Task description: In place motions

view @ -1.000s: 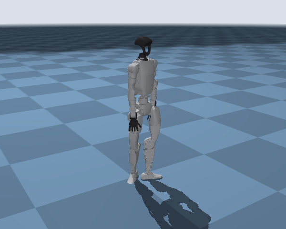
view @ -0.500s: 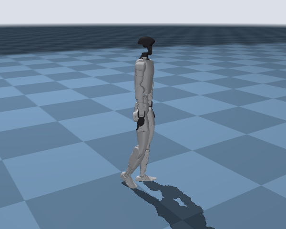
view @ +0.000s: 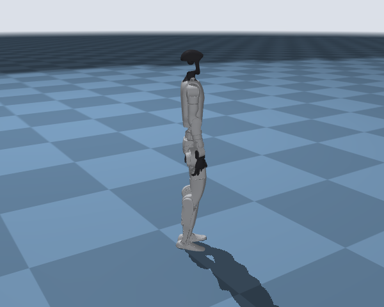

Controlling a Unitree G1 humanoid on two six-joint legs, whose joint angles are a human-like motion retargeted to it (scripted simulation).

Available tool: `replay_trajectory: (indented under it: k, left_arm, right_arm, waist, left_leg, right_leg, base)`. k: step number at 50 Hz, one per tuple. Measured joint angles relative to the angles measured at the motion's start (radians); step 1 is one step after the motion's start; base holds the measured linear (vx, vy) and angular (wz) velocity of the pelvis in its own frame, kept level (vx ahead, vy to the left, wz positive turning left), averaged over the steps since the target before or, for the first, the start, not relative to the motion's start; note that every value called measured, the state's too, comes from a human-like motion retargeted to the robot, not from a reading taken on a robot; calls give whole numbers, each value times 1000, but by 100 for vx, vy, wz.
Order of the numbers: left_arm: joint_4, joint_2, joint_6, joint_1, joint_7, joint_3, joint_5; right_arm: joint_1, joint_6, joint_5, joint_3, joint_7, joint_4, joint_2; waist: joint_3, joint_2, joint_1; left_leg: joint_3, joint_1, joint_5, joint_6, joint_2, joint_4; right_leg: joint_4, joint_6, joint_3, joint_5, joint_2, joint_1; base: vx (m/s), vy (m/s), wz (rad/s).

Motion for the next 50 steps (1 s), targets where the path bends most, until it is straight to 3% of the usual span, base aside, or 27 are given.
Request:
replay_trajectory:
  k: [30,42,45,50]
  left_arm:
    - [-18,7,12,11,-68,15,14]
    - [15,22,1,50,-5,18,27]
    - [24,18,3,48,10,11,18]
    - [9,3,-7,40,7,1,-7]
  right_arm:
    - [30,20,-21,1,-6,82,-12]
    - [7,19,-39,32,26,6,-5]
    - [7,11,-48,30,35,-19,-13]
    - [-4,10,-47,27,28,-31,-33]
  waist:
    - [-15,19,7]
    - [6,-20,-10]
    - [8,-38,18]
    - [31,-47,47]
  left_leg:
    - [-19,4,-42,3,9,-20]
    - [20,-54,-147,4,25,184]
    - [-41,-88,-133,42,0,250]
    - [-342,-76,-144,135,-95,257]
  right_leg:
    - [13,-33,-14,21,2,-7]
    - [59,-29,140,54,-22,-62]
    - [57,-29,226,83,-32,-81]
    - [63,-27,385,132,-23,-106]
  base:
    - [-1,0,1]
    - [-8,-2,-58]
    - [-9,5,-138]
    - [-10,9,-160]
